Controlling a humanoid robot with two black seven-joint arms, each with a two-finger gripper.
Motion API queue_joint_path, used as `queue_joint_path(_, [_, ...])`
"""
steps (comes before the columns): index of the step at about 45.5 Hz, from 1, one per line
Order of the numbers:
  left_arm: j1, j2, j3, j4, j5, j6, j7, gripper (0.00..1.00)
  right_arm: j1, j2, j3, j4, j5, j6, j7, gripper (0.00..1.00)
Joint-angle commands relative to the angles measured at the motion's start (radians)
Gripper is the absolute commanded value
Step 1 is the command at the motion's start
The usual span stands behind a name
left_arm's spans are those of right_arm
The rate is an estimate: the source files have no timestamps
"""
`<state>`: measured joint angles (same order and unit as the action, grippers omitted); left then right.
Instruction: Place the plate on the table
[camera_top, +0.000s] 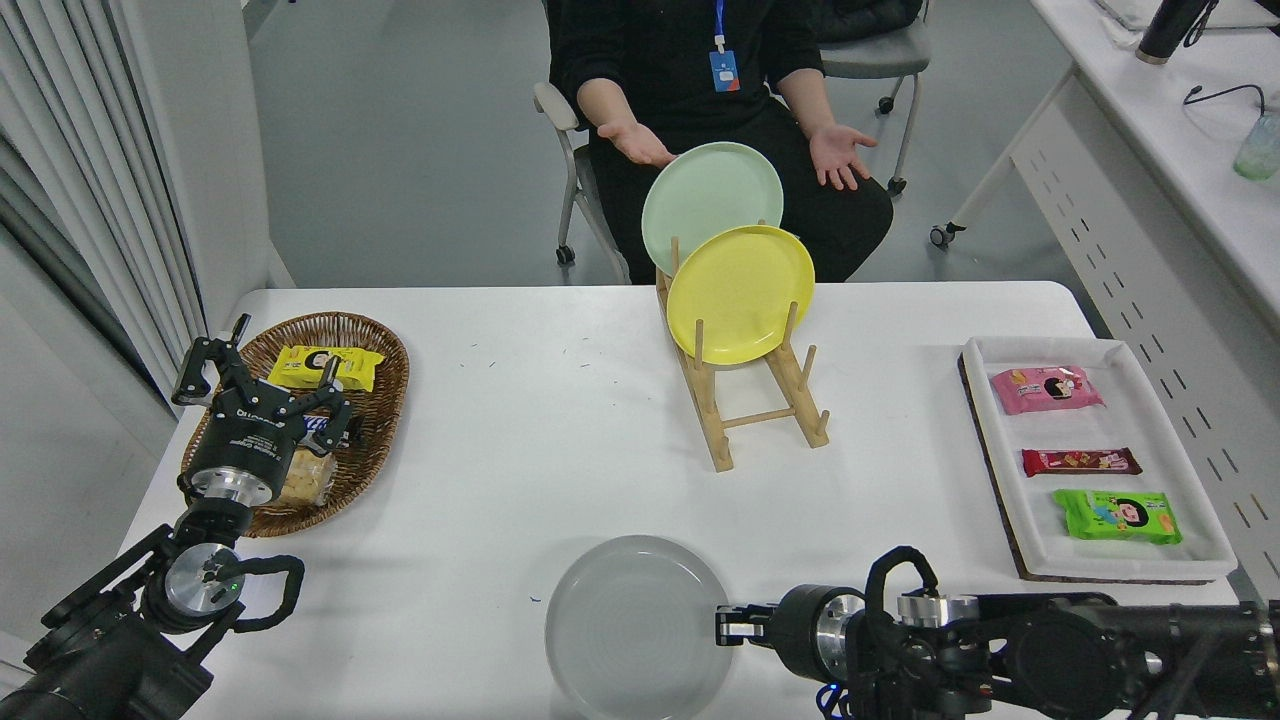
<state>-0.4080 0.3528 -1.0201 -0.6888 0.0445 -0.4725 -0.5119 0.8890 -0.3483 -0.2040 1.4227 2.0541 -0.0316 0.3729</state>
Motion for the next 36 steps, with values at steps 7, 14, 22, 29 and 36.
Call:
queue_joint_path(7, [0.000, 0.000, 0.000, 0.000, 0.000, 0.000, 0.000, 0.98, 0.004, 0.006, 0.011, -0.024, 0.001, -0.014, 0.001, 0.60])
queue_joint_path(14, [0.000, 0.000, 0.000, 0.000, 0.000, 0.000, 0.001, 0.98, 0.011, 0.006, 0.024, -0.025, -0.003, -0.014, 0.000, 0.97])
queue_joint_path(22, [0.000, 0.000, 0.000, 0.000, 0.000, 0.000, 0.000, 0.98, 0.022, 0.000, 0.058, -0.024, -0.055, -0.011, 0.001, 1.00])
queue_joint_path(29, [0.000, 0.000, 0.000, 0.000, 0.000, 0.000, 0.000, 0.98, 0.034, -0.002, 0.100, -0.024, -0.121, -0.007, 0.001, 1.00])
queue_joint_path(36, [0.000, 0.000, 0.000, 0.000, 0.000, 0.000, 0.000, 0.98, 0.039, -0.001, 0.161, -0.025, -0.238, -0.002, 0.001, 1.00])
